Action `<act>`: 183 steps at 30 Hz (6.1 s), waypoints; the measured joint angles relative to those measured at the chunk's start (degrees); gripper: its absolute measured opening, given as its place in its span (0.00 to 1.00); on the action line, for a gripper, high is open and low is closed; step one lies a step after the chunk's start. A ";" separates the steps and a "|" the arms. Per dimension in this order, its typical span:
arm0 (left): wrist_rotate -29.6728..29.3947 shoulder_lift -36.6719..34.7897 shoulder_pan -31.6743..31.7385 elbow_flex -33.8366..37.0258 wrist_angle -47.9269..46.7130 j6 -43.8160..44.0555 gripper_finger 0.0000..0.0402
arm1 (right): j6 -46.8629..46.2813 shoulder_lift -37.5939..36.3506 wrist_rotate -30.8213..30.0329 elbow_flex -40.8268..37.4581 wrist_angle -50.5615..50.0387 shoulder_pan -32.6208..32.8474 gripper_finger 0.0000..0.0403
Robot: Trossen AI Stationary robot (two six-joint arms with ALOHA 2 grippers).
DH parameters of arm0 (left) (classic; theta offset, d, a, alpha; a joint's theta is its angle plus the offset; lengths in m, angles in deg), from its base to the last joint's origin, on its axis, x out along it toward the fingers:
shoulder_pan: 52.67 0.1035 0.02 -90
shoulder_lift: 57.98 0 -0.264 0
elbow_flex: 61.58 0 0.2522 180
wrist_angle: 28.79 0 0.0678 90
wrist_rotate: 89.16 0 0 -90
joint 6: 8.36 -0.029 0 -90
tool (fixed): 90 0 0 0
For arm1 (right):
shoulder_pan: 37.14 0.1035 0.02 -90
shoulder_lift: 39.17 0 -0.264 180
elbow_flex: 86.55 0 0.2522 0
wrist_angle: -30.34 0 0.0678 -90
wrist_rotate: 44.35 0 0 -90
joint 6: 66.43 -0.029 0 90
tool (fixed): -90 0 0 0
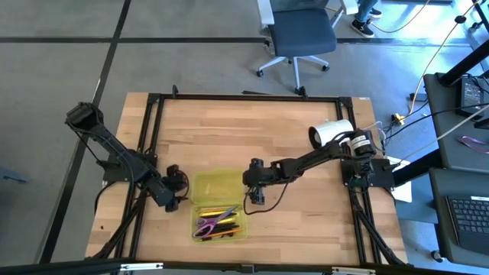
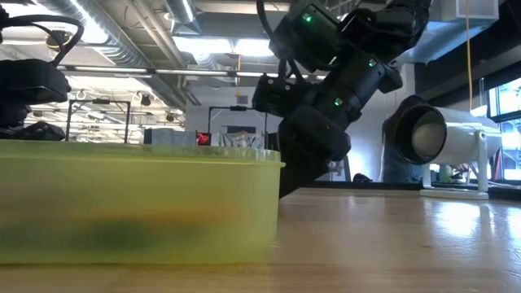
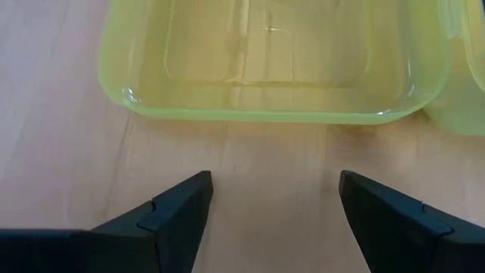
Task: Pick & place school supplies into a supply box
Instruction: Close the yellow supply box
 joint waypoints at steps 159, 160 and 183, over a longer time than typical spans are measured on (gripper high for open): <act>-9.89 0.07 6.01 -12.87 21.40 -53.00 0.25 | 12.47 -15.44 -5.77 1.01 -4.49 3.21 0.93; -9.01 0.16 6.02 -12.87 21.45 -52.66 0.25 | 11.93 -15.44 -5.22 1.01 -4.49 3.16 0.93; 7.80 0.22 6.03 -12.85 24.02 -50.03 0.24 | 2.52 -18.37 0.20 0.98 -8.77 2.34 0.93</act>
